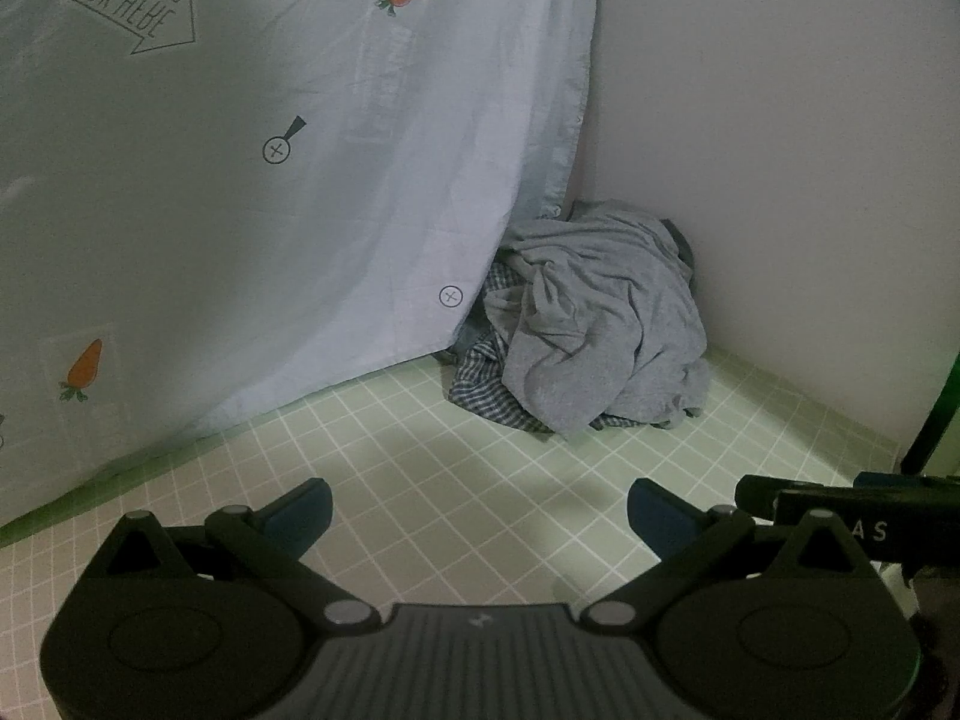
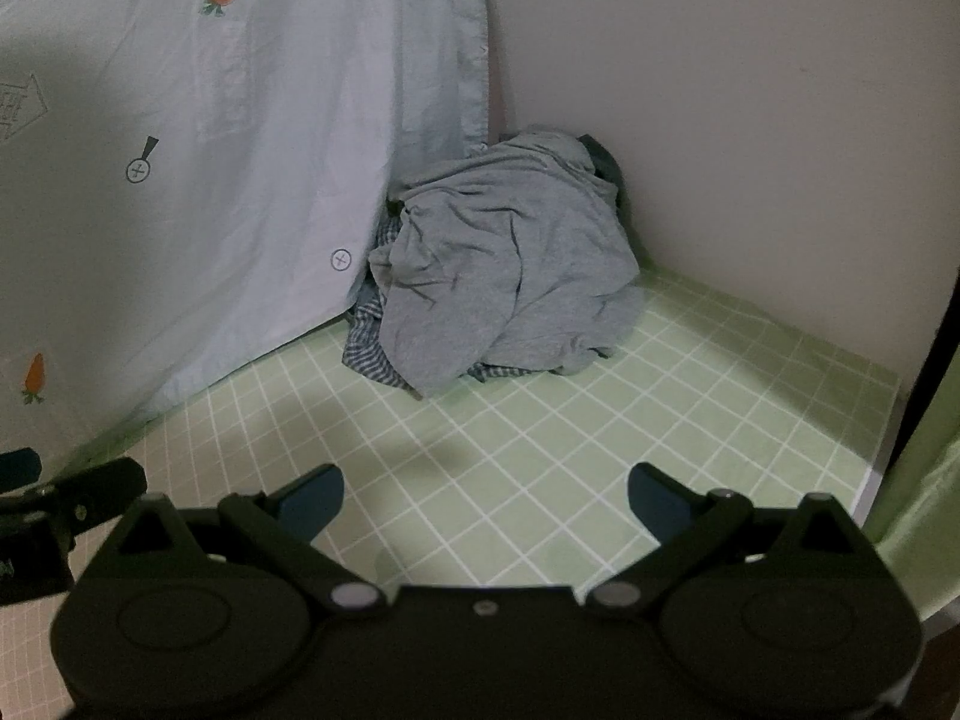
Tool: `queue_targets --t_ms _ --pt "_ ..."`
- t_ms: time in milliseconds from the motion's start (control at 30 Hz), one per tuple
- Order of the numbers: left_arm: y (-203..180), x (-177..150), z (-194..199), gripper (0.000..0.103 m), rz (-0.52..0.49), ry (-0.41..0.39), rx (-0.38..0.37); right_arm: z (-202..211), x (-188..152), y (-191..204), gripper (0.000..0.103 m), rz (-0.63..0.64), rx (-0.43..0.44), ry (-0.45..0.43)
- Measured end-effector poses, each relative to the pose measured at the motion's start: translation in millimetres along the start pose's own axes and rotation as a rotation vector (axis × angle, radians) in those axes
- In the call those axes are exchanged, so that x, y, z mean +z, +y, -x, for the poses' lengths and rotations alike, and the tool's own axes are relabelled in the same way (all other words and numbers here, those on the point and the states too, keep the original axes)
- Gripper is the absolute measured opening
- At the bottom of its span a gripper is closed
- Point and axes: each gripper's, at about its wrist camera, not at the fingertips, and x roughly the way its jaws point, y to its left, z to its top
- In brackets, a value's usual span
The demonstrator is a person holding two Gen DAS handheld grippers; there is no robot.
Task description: Fold clothes
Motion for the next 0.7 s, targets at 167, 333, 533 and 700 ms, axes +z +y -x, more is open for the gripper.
queue_targets --t_ms 167,333,533,700 --pt "-1.8 0.2 -0.6 0.103 -0.003 0.005 -0.001 0.6 0.1 -0.9 0.102 -0.001 0.002 -0.002" --pt "-3.3 -0.6 1.7 0.103 -0.003 0.007 -0.002 1.7 -2.3 -1.9 0.102 -0.002 0.003 -0.005" --pt "-4.6 -2.7 3.1 0.103 -0.001 0.009 0.002 2.9 -2.4 -0.7 0.102 -0.001 0.001 -0.006" --pt "-8.3 -2.2 3.1 0.103 0.000 0.007 0.007 3.2 -2.1 -2.1 0.102 -0.001 0.003 -0.007"
